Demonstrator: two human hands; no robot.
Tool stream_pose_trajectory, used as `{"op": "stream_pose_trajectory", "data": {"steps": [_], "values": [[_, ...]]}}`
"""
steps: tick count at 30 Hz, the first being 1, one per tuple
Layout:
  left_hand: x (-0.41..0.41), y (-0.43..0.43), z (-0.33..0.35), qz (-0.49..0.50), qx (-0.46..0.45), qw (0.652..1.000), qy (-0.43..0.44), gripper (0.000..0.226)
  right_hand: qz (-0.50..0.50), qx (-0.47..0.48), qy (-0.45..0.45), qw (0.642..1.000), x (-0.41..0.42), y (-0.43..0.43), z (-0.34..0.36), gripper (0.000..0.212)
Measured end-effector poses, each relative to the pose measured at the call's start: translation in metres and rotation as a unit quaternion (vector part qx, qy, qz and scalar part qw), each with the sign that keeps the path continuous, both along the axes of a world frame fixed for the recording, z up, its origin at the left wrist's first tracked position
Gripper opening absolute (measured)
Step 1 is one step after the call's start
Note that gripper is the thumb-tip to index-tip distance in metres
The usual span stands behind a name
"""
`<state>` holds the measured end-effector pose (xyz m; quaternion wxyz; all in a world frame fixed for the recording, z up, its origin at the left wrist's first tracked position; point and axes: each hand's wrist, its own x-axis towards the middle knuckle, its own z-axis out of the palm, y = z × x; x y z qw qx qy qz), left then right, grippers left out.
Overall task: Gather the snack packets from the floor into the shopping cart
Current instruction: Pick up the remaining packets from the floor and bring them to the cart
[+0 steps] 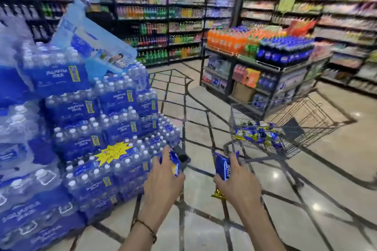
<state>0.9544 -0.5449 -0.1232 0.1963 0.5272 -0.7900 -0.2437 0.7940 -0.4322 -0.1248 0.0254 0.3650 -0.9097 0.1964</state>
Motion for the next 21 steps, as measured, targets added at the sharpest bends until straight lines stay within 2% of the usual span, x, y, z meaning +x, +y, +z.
{"op": "stream_pose_trajectory", "data": {"steps": [5,8,11,14,21], "values": [[-0.102,0.023,0.003,-0.051,0.000,0.999,0.010,0.094,-0.075,-0.007,0.011,0.997,-0.092,0.048,0.007,0.067],[-0.157,0.029,0.004,-0.098,0.018,0.995,0.017,0.090,-0.104,0.002,0.015,0.994,-0.135,0.066,0.009,0.069],[-0.210,0.028,0.007,-0.133,0.010,0.991,0.018,0.086,-0.129,0.002,0.012,0.992,-0.175,0.072,0.010,0.061],[-0.263,0.017,0.006,-0.167,-0.002,0.986,0.017,0.083,-0.146,-0.001,0.002,0.989,-0.214,0.065,0.005,0.055],[-0.391,-0.045,-0.007,-0.229,0.035,0.972,0.039,0.079,-0.188,0.011,0.015,0.982,-0.325,0.007,-0.007,0.065]]}}
